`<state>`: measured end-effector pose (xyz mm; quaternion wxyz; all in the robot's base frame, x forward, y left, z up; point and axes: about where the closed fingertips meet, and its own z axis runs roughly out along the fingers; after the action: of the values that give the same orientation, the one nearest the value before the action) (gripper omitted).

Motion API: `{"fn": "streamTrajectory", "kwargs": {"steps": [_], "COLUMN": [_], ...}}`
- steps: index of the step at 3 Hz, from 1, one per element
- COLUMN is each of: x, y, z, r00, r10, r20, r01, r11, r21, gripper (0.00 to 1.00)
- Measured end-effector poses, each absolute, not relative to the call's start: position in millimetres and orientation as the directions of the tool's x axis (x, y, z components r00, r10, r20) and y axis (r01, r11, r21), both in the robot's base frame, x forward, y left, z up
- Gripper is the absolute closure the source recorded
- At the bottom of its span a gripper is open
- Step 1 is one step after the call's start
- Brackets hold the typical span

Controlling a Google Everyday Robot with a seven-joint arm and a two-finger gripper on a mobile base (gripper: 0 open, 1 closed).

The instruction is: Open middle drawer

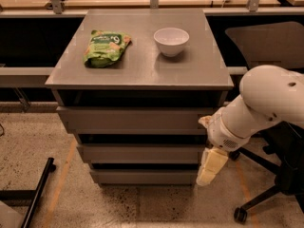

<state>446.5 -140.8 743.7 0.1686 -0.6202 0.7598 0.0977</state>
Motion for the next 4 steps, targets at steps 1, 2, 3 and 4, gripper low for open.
{"fn": "streamTrajectory", "kwargs": {"steps": [1, 2, 3, 4], "x": [450.6, 461.7, 474.0, 488.7], "y": [-143.2, -144.6, -147.9, -150.0], "z": [698.2, 655.2, 615.8, 583.7], "r00": [-0.192, -0.208, -0.220, -0.257], "r10": [-0.920, -0.914, -0.906, -0.891], "r20": [-0.343, -0.348, -0.361, -0.375], "r01": [-0.977, -0.974, -0.972, -0.965], "r11": [0.213, 0.225, 0.235, 0.255], "r21": [-0.026, -0.009, 0.003, 0.055], "gripper": [0.00, 0.00, 0.00, 0.00]}}
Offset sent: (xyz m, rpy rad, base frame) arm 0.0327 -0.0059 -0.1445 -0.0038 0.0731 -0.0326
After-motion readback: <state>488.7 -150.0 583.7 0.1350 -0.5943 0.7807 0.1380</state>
